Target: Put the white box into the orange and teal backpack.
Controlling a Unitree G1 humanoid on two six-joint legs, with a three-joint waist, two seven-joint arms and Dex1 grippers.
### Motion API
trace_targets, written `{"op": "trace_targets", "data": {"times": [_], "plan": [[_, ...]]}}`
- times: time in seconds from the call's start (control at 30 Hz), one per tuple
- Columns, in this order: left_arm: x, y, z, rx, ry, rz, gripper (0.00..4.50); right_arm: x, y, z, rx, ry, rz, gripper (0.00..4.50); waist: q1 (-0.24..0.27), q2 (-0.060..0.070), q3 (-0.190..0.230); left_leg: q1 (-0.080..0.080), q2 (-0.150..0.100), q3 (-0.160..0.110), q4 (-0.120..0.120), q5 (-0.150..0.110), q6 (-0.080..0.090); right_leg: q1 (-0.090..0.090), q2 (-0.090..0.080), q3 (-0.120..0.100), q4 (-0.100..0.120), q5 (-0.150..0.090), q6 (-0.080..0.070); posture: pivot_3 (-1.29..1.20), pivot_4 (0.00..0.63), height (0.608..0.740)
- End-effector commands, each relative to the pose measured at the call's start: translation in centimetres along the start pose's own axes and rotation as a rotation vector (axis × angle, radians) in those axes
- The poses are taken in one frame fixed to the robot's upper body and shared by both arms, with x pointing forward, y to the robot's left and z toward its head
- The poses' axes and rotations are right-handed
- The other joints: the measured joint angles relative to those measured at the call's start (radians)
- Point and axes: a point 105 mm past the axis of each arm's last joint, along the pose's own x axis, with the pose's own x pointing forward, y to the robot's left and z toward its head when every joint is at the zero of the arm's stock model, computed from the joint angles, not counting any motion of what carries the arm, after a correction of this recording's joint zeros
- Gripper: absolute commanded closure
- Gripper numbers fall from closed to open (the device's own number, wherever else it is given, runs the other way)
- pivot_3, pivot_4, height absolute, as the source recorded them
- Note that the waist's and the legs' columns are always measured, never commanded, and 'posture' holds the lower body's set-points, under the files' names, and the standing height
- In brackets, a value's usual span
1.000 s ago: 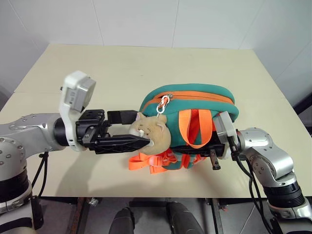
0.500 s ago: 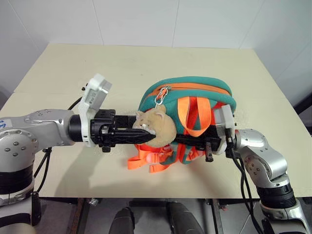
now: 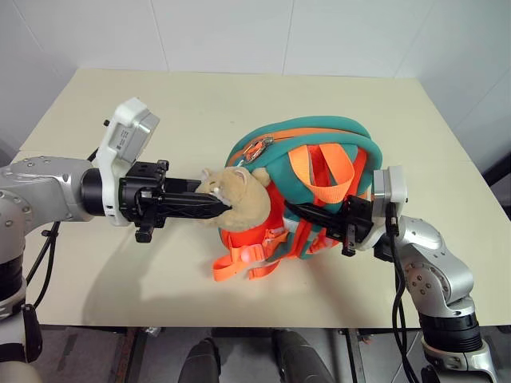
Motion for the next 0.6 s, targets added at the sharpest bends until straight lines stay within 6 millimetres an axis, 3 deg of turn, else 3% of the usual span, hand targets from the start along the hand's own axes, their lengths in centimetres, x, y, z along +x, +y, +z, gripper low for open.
{"op": "trace_targets", "data": {"times": [0.03,0.6], "plan": [[-0.9,-0.1,0.9,0.05,0.012,0.018,3.67,-0.4,0.5,1.7,-0.066,-0.041,0.021,4.5,0.0,0.0,0.0,0.0,0.0,0.0,0.0,0.0,0.0,0.0,0.0,0.0,0.0,0.0,0.0,0.0,0.15,0.74],[-5.9,1.6,1.1,0.048,0.067,0.245,3.67,-1.3,1.4,1.1,-0.028,-0.001,0.064,4.5,0.001,0.0,0.0,0.0,0.0,0.0,-0.001,0.0,0.0,0.0,0.0,0.0,0.0,-0.001,-0.001,0.0,0.15,0.74]]}}
